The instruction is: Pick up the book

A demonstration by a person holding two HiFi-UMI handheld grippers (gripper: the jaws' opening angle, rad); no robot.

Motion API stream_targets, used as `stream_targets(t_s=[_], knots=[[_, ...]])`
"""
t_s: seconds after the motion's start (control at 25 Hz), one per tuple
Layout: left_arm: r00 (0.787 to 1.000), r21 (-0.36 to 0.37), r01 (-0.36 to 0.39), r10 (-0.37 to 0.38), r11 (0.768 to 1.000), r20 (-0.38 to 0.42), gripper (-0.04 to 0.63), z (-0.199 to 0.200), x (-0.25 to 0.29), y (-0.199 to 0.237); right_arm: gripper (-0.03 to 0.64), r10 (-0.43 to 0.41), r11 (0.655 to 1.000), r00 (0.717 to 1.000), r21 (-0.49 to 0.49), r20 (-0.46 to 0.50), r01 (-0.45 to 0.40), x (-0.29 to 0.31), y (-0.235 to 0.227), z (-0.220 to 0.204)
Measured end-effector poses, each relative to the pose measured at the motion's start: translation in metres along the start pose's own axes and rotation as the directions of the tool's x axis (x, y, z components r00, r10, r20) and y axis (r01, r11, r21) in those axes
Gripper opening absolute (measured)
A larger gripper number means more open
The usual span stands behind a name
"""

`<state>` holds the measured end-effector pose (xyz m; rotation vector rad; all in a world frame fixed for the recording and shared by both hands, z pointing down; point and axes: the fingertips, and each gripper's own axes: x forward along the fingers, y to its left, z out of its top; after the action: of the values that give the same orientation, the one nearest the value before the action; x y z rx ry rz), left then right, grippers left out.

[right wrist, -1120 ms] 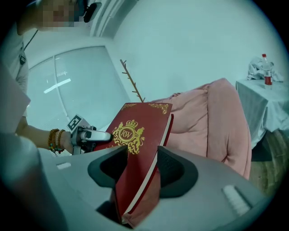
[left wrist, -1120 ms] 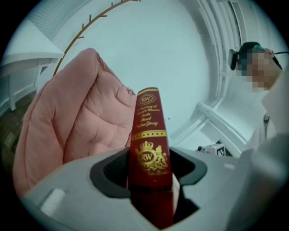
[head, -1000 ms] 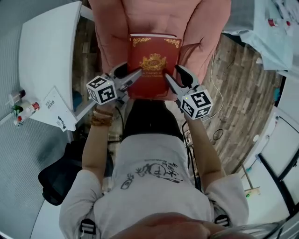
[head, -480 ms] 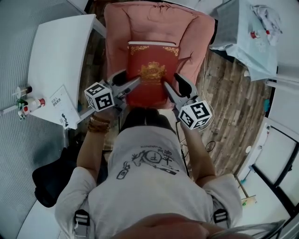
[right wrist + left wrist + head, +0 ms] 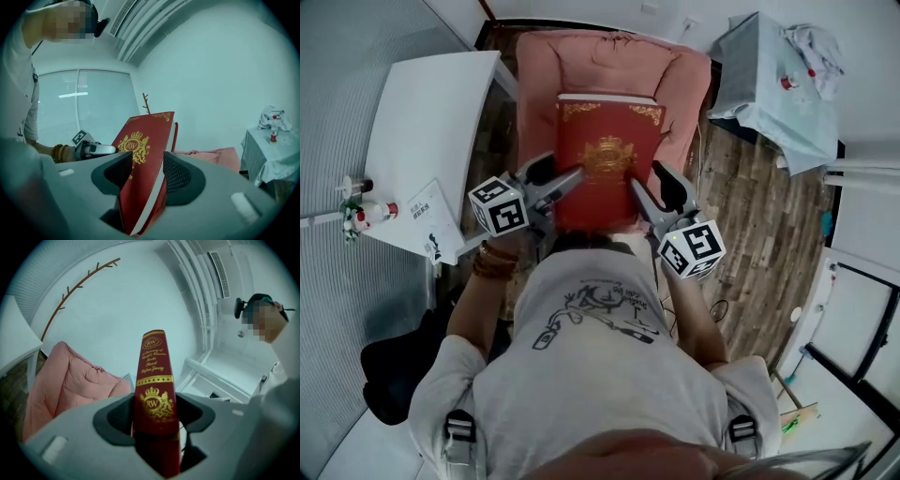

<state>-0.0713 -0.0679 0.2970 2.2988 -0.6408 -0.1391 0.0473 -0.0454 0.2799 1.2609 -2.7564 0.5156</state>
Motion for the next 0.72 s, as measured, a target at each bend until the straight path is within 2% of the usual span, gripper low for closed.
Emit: stream_targets(t_s=[0.36,0.72], knots=[[0.998,-0.015,0.036,-0.035,0.999,0.050,0.259,0.025,-0.013,-0.048,0.210,0.018,0.996,0.997,-0.091,0.077,-0.011,-0.026,0.029,0.048],[0.997,0.000,0.042,-0.042,0.999,0.071,0.259,0.036,-0.019,-0.062,0.204,0.023,0.990,0.995,-0.144,0.098,-0.009,-0.032,0.038,0.061]])
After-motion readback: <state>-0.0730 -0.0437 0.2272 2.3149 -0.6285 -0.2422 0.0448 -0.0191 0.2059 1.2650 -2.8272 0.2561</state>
